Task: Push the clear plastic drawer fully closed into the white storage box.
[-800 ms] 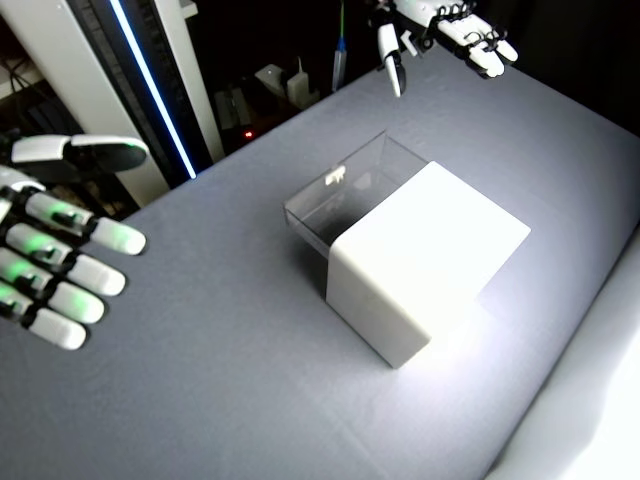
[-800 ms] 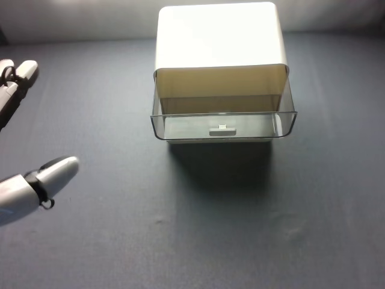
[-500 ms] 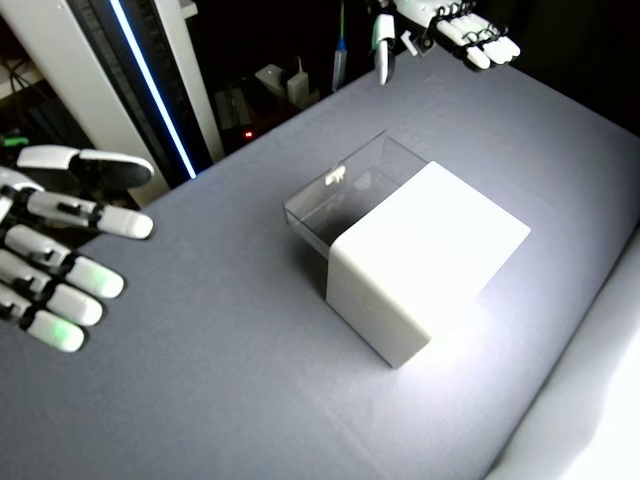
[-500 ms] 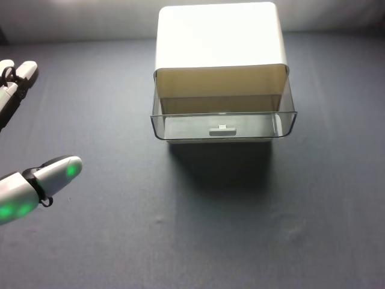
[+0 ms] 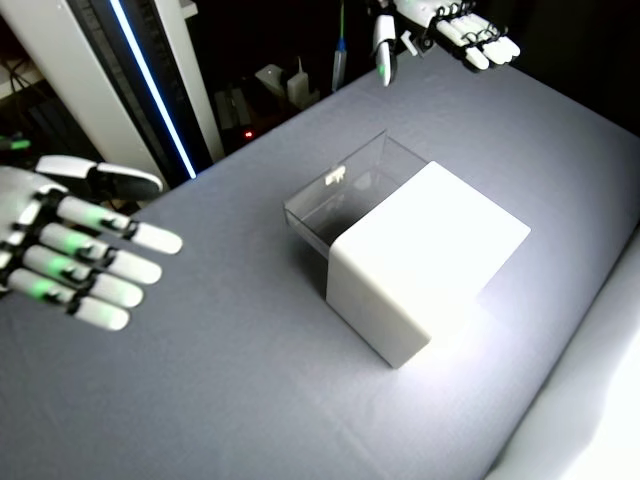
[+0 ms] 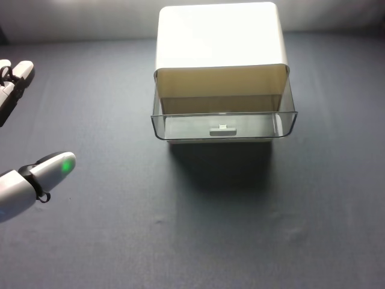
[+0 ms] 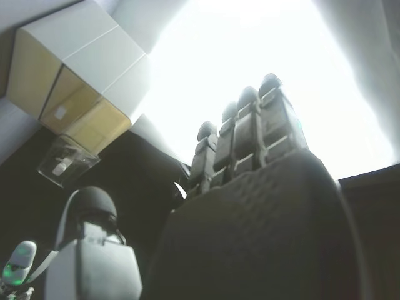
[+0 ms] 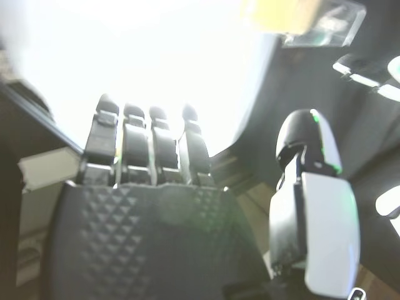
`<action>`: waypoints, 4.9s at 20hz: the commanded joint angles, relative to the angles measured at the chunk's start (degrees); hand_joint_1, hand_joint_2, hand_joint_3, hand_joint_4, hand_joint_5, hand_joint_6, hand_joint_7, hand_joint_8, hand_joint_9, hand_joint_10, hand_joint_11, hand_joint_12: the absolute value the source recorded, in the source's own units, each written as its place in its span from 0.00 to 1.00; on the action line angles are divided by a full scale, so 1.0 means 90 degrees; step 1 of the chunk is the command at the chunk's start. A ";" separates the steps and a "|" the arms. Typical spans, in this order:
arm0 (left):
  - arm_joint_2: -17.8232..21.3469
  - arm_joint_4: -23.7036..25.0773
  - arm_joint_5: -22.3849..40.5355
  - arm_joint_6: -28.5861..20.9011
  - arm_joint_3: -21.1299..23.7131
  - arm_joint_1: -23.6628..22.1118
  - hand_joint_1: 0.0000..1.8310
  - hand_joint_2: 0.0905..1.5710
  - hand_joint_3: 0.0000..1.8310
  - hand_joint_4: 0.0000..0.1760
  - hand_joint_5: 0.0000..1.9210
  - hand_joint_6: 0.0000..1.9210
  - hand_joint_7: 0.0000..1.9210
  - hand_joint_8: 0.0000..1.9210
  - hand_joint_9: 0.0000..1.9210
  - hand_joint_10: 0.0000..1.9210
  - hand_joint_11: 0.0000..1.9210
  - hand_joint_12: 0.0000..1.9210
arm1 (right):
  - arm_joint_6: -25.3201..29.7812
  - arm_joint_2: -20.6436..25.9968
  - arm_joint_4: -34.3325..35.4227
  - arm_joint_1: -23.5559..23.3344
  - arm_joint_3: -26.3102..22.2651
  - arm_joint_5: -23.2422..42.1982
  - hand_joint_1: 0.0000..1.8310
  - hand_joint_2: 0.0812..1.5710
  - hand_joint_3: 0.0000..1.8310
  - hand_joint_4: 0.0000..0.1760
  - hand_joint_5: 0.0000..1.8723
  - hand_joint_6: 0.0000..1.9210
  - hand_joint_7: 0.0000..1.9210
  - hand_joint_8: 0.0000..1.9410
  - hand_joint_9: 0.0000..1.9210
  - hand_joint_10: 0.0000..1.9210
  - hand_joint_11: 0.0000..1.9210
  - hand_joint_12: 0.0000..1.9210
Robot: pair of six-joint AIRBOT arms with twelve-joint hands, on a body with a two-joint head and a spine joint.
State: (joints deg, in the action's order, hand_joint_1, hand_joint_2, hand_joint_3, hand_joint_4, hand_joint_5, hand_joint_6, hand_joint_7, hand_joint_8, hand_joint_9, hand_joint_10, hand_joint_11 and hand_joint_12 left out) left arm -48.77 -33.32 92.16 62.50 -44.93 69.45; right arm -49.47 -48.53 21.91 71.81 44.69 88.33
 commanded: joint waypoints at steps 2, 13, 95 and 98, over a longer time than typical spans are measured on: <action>0.0037 0.0125 0.0793 -0.0016 -0.0014 -0.0060 0.07 0.69 0.01 0.51 0.00 0.00 0.00 0.00 0.00 0.00 0.00 0.00 | -0.0007 -0.0027 -0.0217 -0.0107 0.0025 0.0490 0.13 0.68 0.00 0.43 0.06 0.00 0.00 0.00 0.00 0.00 0.00 0.00; 0.0035 0.0074 0.0793 -0.0011 -0.0015 -0.0059 0.05 0.70 0.01 0.17 0.00 0.00 0.00 0.00 0.00 0.00 0.00 0.00 | -0.0143 -0.0316 -0.1447 -0.0797 0.0042 -0.0890 0.06 0.71 0.00 0.83 0.04 0.00 0.00 0.00 0.00 0.00 0.00 0.00; 0.0063 -0.0094 0.0793 -0.0260 -0.0118 0.0177 0.05 0.68 0.01 0.48 0.00 0.00 0.00 0.00 0.00 0.00 0.00 0.00 | -0.1696 -0.0324 -0.2839 -0.3795 0.1022 -0.4822 0.00 0.66 0.00 0.33 0.14 0.00 0.05 0.00 0.00 0.00 0.00 0.00; 0.0077 -0.0128 0.0793 -0.0275 -0.0109 0.0202 0.03 0.70 0.01 0.44 0.00 0.00 0.00 0.00 0.00 0.00 0.00 0.00 | -0.1696 0.0209 -0.2533 -0.3486 0.0804 -0.4291 0.00 0.65 0.00 0.43 0.14 0.00 0.06 0.00 0.00 0.00 0.00 0.00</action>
State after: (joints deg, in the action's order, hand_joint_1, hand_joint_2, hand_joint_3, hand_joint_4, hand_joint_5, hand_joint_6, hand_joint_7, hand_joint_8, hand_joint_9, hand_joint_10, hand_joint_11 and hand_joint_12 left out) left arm -48.66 -34.98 92.25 60.23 -45.74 71.33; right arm -64.75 -46.06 -1.61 41.50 51.99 41.01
